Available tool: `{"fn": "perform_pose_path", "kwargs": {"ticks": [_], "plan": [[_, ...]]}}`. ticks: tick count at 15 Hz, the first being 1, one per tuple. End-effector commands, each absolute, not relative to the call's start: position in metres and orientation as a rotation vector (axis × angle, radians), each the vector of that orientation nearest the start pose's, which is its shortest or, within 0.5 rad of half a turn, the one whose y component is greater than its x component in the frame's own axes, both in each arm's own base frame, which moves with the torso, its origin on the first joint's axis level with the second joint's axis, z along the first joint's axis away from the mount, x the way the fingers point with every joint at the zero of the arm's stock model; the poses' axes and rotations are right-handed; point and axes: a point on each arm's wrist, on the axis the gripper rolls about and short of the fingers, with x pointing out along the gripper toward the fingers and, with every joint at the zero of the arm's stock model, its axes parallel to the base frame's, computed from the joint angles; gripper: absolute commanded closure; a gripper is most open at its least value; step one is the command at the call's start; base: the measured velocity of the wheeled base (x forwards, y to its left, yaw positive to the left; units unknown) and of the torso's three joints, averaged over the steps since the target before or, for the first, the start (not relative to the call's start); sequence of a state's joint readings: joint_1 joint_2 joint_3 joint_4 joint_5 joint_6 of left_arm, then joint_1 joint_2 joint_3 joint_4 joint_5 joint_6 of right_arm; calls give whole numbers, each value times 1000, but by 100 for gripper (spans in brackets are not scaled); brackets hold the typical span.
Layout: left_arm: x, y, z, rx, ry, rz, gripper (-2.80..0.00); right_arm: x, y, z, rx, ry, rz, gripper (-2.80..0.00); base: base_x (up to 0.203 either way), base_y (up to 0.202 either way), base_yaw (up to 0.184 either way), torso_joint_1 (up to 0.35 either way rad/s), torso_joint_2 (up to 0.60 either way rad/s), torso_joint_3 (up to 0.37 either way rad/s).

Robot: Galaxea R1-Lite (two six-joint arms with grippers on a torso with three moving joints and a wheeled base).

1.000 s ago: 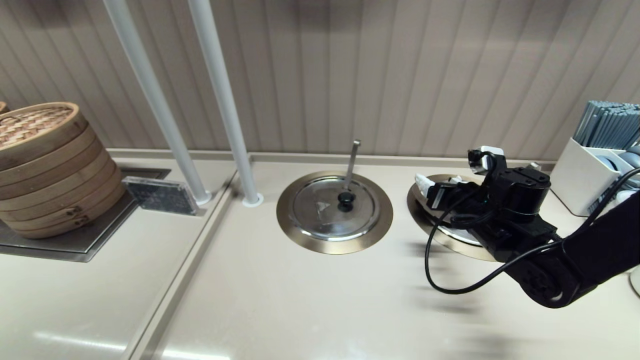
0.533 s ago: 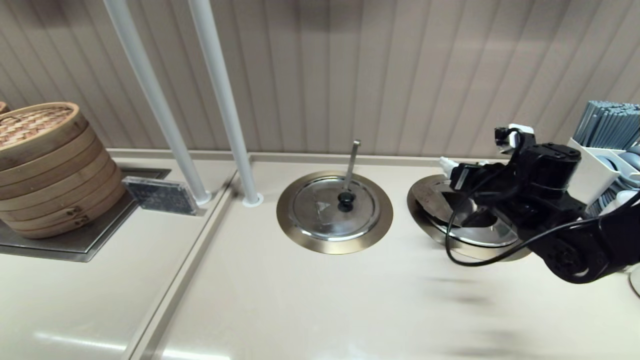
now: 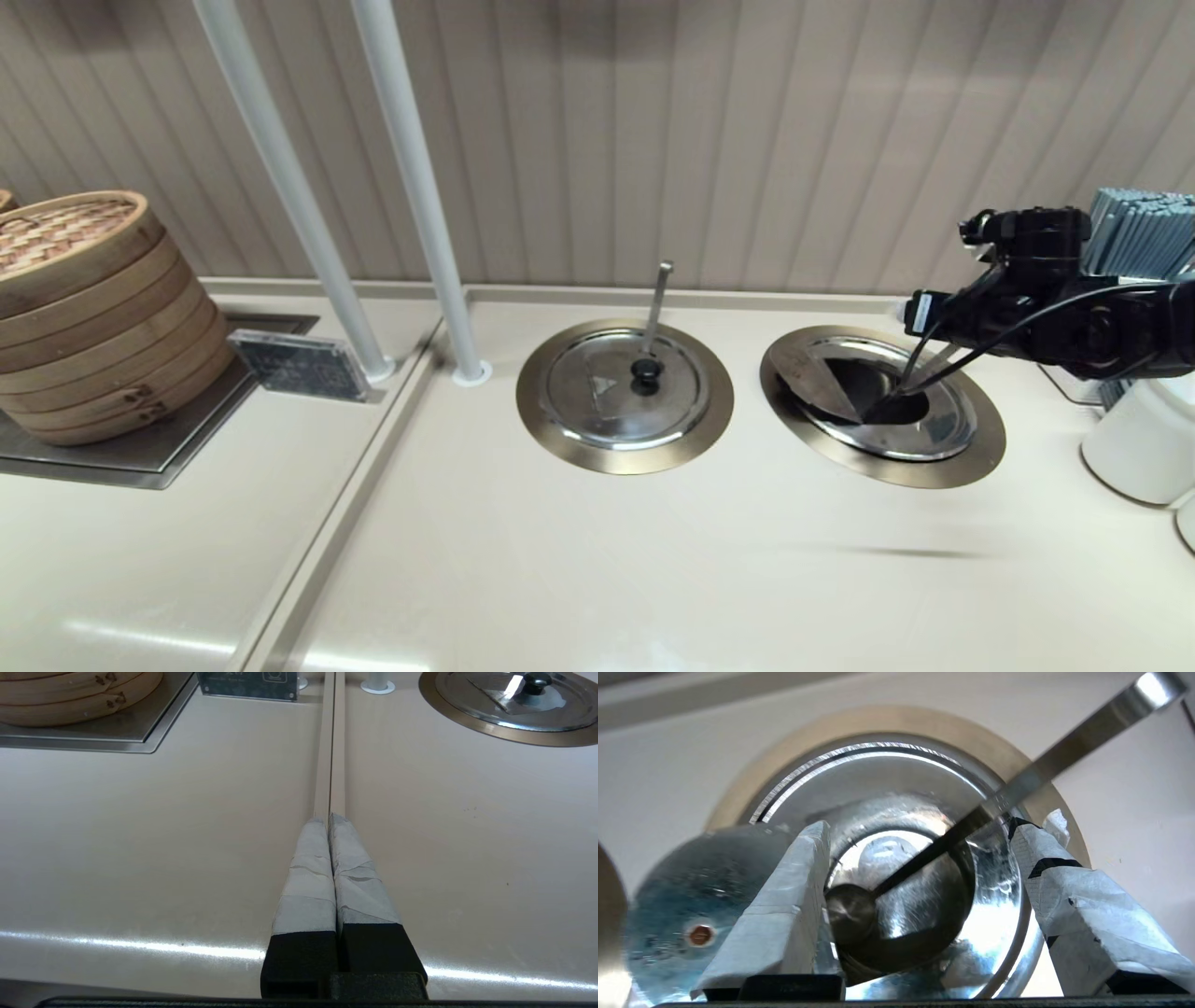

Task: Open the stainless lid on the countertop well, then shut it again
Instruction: Stir with a spoon

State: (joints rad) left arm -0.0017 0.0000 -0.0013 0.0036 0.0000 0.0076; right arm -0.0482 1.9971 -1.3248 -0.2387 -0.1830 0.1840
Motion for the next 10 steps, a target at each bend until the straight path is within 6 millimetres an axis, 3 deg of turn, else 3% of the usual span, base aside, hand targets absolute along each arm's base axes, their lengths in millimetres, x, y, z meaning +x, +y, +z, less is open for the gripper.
{"fn": "perform_pose_path", "kwargs": {"ticks": [1,4,10], "plan": [[-23,0,75,8,3,-2,0,416,-44,154,159,519,-312,-280,0,0,0,0,0,0],[-23,0,75,8,3,-2,0,432,-63,138,169,562,-353,-280,0,0,0,0,0,0],[-23,0,75,8,3,-2,0,458,-72,114,180,549,-340,-280,0,0,0,0,0,0]]}}
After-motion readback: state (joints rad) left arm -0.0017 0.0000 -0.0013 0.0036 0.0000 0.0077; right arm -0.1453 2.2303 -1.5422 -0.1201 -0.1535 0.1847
